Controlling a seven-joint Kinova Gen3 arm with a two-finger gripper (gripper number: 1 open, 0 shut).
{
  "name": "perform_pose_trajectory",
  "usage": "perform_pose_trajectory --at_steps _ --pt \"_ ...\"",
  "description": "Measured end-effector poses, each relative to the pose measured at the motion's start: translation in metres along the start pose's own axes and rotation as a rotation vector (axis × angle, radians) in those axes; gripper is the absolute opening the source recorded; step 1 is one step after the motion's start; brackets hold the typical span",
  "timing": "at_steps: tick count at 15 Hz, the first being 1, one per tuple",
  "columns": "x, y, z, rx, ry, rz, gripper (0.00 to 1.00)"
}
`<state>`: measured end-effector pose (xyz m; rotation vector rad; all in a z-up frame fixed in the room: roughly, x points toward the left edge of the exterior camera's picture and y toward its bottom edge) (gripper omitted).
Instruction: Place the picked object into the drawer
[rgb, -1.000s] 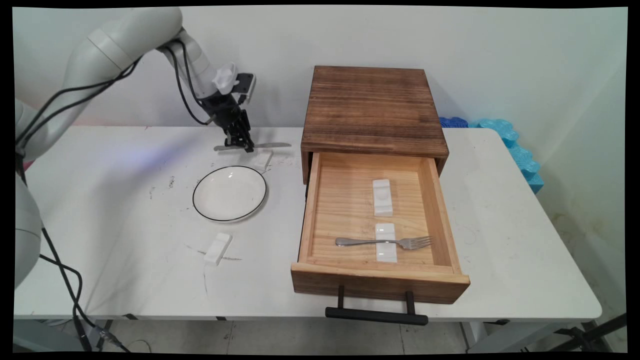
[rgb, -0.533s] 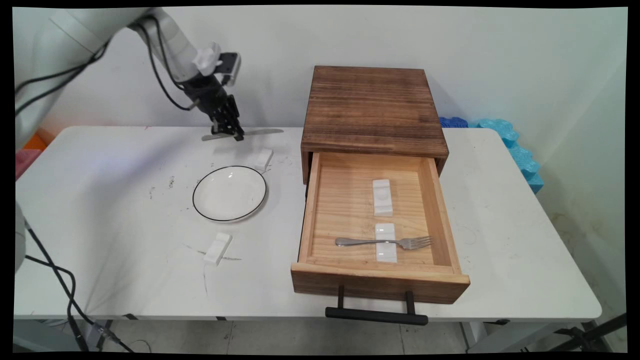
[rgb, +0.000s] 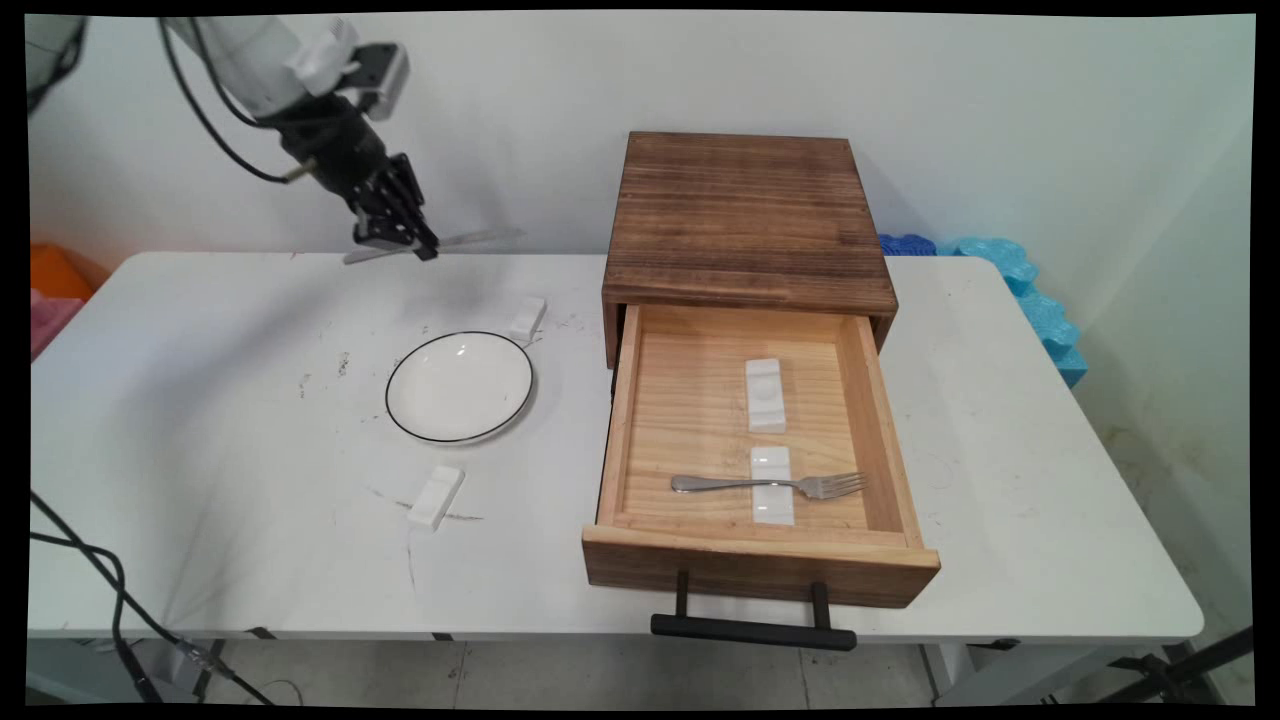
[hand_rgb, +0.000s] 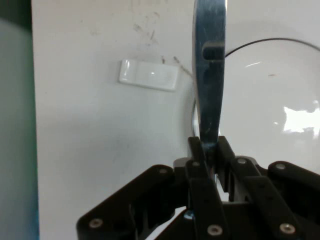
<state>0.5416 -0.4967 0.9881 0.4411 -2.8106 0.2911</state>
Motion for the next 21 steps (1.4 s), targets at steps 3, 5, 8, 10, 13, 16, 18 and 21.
perform_pose_trajectory --at_steps 3,5,8,10,13,16,18,21 --pt "0.01 0.018 -0.032 0.003 0.023 -0.04 0.0" --pt "0.022 0.032 -0.053 0.005 0.044 -0.069 0.0" --pt "0.042 0.051 -0.076 0.008 0.071 -0.098 0.0" --pt "0.057 0.061 -0.085 0.011 0.09 -0.112 0.0" --pt "0.091 0.08 -0.092 0.023 0.13 -0.133 0.0" --pt "0.126 0.095 -0.087 0.037 0.169 -0.142 0.0" --pt "0.152 0.104 -0.078 0.046 0.197 -0.142 0.0" --pt "0.184 0.11 -0.061 0.058 0.226 -0.137 0.0"
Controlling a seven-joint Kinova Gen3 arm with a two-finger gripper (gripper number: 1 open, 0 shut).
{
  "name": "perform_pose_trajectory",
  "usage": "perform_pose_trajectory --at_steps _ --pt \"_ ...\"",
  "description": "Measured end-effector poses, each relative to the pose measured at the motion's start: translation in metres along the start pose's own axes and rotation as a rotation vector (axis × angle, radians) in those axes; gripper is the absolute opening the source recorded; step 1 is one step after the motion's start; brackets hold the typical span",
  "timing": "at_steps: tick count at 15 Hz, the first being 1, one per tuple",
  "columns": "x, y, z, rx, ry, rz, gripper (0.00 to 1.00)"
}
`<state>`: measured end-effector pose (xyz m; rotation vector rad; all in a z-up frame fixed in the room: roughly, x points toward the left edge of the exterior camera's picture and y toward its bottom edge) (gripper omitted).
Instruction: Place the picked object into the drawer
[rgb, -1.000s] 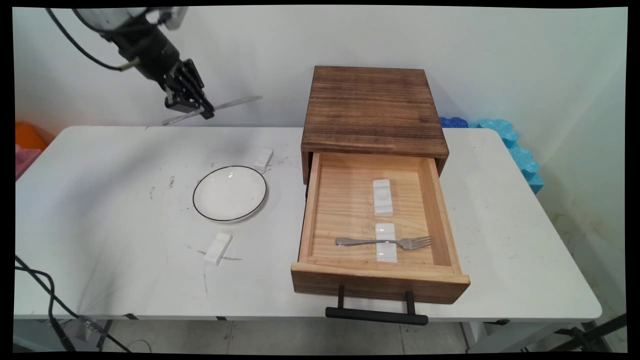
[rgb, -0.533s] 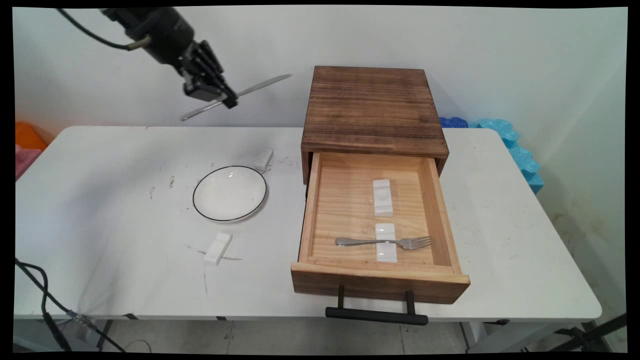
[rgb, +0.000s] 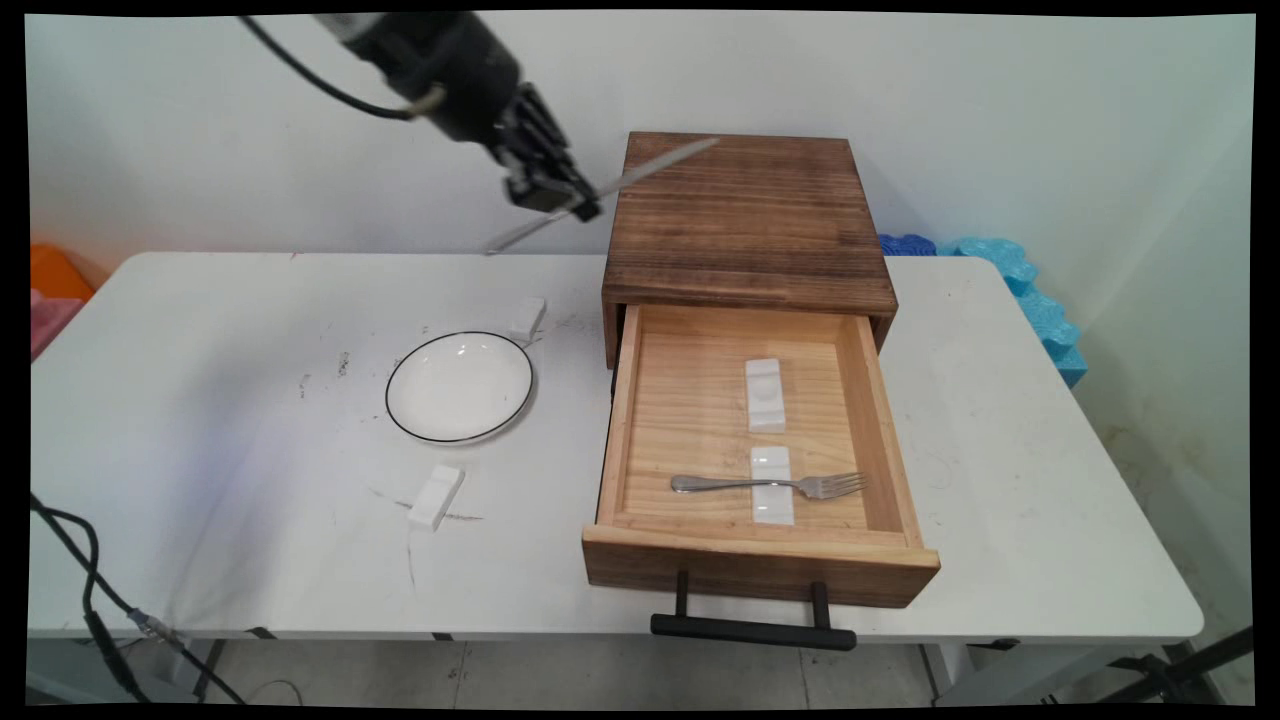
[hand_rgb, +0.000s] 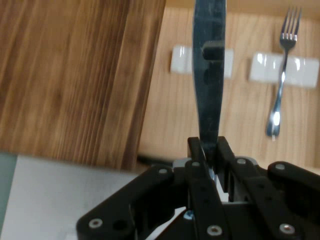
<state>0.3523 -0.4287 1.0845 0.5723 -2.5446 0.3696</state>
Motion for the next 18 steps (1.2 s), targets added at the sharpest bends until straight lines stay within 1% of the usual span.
perform_pose_trajectory --at_steps 4,7,12,18 --pt "0.035 0.012 0.042 -0.001 0.042 0.007 0.0" --pt "0.051 0.018 0.072 -0.006 0.054 0.011 0.0" --pt "0.061 0.026 0.118 -0.017 0.046 0.044 0.0" --pt "0.057 0.033 0.163 -0.037 0.029 0.088 0.0"
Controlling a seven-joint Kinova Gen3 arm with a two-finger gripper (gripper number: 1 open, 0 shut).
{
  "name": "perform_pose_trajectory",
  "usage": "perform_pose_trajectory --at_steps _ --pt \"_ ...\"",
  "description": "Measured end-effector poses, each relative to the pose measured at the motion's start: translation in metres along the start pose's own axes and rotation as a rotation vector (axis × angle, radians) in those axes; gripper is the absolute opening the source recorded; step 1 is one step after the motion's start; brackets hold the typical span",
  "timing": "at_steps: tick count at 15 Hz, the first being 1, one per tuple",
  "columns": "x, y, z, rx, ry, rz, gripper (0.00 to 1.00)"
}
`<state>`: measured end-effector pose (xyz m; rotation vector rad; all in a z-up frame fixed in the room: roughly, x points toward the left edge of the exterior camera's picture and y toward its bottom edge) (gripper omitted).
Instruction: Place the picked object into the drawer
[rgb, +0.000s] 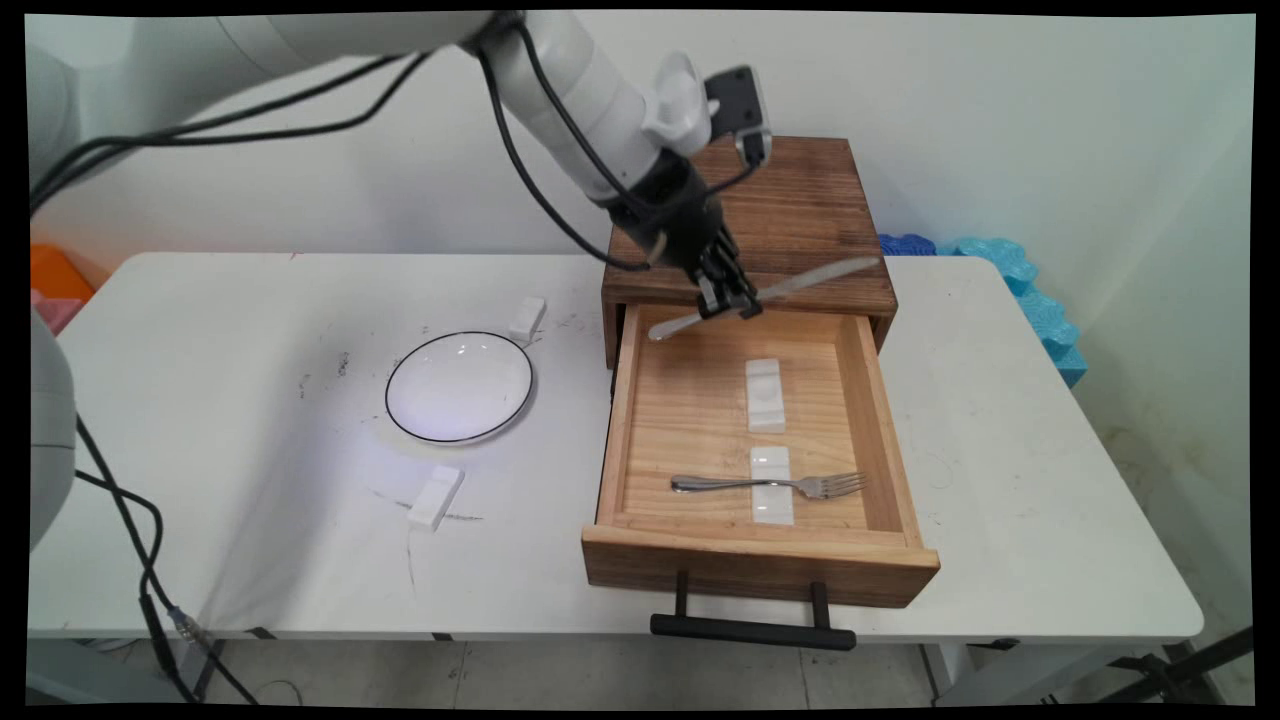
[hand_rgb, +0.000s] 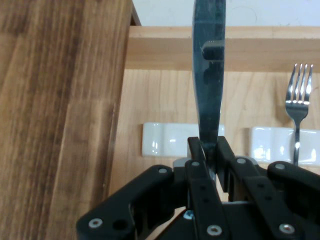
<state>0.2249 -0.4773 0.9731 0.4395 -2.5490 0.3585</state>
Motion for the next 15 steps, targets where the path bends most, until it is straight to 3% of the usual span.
perform_pose_trajectory --at_steps 15 --pt "-0.024 -0.003 0.075 -0.007 -0.03 0.089 0.0"
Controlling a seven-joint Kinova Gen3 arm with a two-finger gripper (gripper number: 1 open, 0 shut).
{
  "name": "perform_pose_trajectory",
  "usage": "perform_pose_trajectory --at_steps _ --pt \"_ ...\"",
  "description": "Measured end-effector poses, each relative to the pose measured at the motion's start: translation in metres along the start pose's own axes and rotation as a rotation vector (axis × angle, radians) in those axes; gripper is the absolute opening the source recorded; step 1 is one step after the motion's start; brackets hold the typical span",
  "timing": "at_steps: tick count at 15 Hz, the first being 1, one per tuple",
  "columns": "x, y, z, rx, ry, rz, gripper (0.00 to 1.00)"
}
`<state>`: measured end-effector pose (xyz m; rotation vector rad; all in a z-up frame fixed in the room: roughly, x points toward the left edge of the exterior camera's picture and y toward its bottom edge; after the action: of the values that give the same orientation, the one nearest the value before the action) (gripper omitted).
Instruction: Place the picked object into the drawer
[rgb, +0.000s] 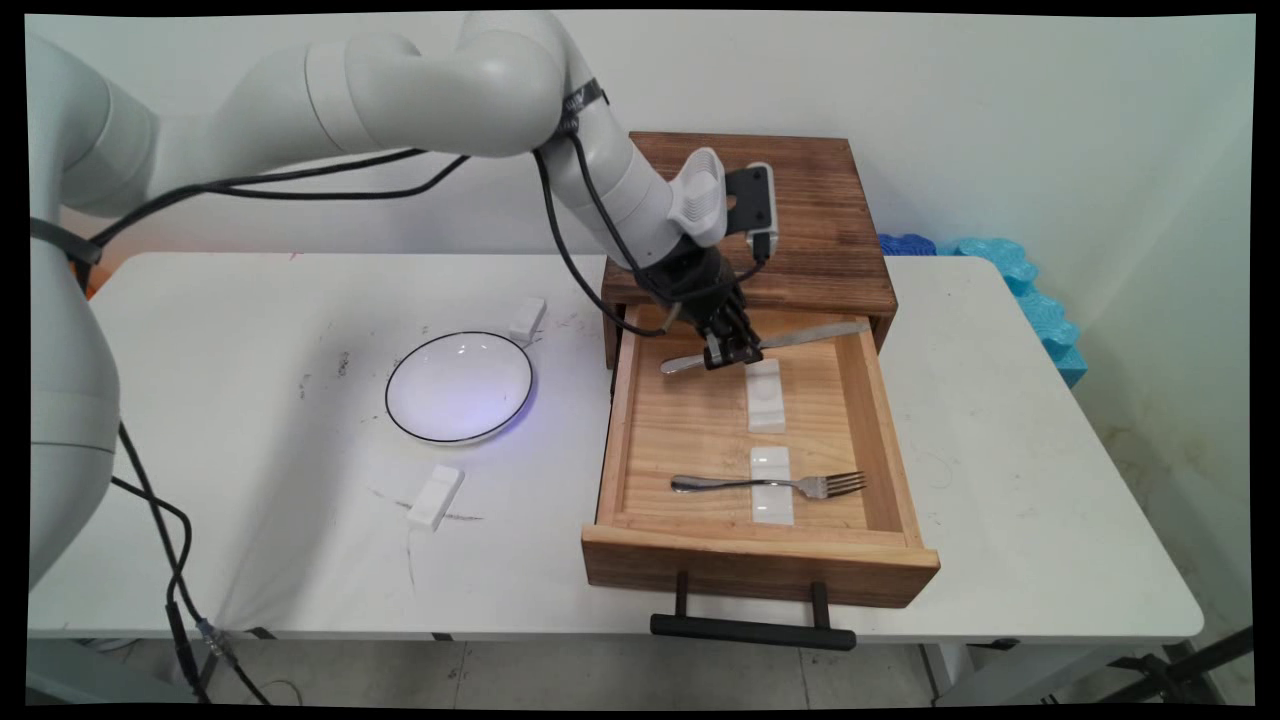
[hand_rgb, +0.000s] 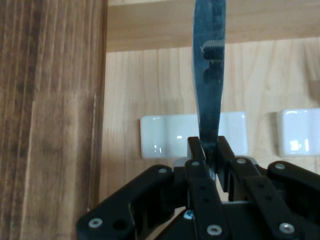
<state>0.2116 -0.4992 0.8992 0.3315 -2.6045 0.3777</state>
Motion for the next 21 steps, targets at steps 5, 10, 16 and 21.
perform_pose_trajectory --at_steps 5,10,16,21 --pt "-0.006 -0.001 0.015 0.002 -0.005 0.019 0.0" --pt "-0.013 -0.001 0.029 0.002 -0.009 0.025 0.0" --pt "-0.02 0.0 0.044 -0.003 -0.008 0.024 0.0" --pt "-0.024 0.0 0.052 -0.003 -0.005 0.024 0.0"
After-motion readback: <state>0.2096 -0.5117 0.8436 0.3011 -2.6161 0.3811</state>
